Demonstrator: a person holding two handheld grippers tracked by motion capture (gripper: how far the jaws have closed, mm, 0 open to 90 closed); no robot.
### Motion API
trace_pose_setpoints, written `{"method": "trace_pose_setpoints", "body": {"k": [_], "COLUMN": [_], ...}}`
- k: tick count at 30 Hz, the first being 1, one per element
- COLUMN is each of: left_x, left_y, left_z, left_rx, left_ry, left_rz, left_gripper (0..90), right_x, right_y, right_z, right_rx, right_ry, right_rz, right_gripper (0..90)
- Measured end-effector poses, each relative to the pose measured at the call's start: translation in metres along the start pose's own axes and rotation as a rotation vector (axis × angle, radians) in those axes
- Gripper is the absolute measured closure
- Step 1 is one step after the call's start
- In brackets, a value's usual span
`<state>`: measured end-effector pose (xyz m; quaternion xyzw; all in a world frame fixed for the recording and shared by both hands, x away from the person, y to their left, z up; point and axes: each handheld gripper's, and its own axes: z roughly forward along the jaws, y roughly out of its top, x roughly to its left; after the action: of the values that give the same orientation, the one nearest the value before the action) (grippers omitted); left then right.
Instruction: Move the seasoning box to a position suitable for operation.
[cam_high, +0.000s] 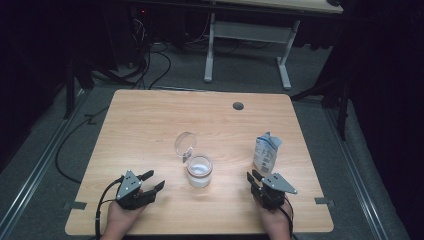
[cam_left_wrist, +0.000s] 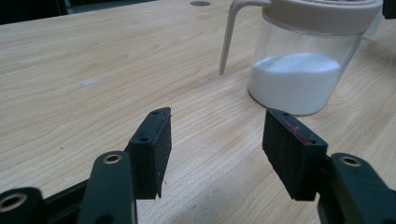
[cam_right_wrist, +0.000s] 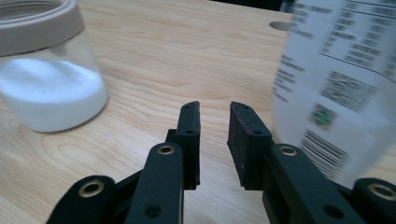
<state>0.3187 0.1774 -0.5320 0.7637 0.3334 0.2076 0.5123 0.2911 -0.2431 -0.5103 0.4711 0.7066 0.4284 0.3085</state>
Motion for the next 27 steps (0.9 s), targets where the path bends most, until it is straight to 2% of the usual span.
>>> {"method": "trace_pose_setpoints", "body": {"k": [7,16,20,23,27], "left_x": [0.000,-0.001,0.001,0.004,0.003], "left_y": [0.000,0.000,0.000,0.000,0.000], "left_z": [-0.001,0.000,0.000,0.000,0.001], "left_rx": [-0.005,0.001,0.008,0.006,0.005], "left_ry": [0.008,0.023,0.028,0.021,0.027], "left_rz": [-0.007,-0.003,-0.023,-0.053,-0.048], "left_gripper": [42.9,43.0,44.7,46.2,48.5], "right_x": [0.018,0.041,0.047,0.051,0.055], "right_y": [0.008,0.015,0.018,0.020,0.022], "right_z": [0.017,0.030,0.034,0.038,0.039], "right_rx": [0.012,0.027,0.030,0.034,0.040], "right_ry": [0.069,0.132,0.164,0.171,0.176], "right_rz": [-0.041,-0.087,-0.078,-0.079,-0.100], "right_gripper": [79.7,82.5,87.2,90.0,90.0]}}
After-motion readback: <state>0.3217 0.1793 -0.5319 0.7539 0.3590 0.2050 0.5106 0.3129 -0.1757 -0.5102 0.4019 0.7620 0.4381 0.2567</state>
